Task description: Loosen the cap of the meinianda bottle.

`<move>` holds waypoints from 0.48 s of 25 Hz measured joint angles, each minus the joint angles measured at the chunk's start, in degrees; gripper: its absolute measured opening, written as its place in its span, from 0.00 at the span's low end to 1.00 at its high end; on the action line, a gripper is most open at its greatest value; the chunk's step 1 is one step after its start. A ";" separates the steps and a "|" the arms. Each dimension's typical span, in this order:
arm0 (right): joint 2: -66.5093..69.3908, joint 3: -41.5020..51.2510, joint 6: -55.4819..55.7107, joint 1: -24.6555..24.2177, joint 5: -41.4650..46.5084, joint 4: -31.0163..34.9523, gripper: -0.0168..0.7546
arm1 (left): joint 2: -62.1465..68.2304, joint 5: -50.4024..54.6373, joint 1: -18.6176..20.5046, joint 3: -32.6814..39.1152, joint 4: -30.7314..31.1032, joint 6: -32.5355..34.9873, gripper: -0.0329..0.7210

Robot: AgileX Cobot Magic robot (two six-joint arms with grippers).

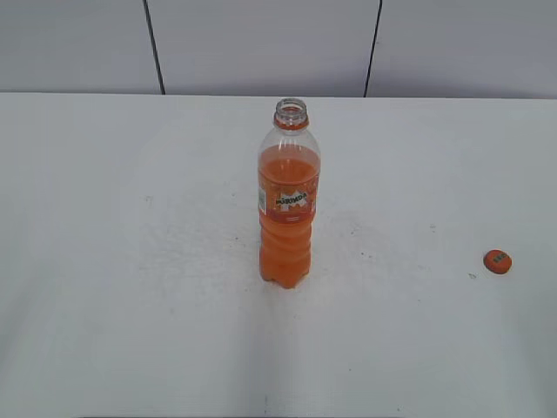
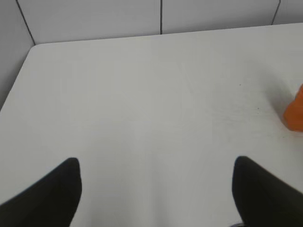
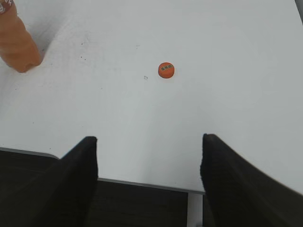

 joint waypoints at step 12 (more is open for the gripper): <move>-0.18 2.02 -2.30 0.00 -5.91 -0.26 0.69 | 0.00 -1.27 0.00 0.46 -0.89 0.98 0.83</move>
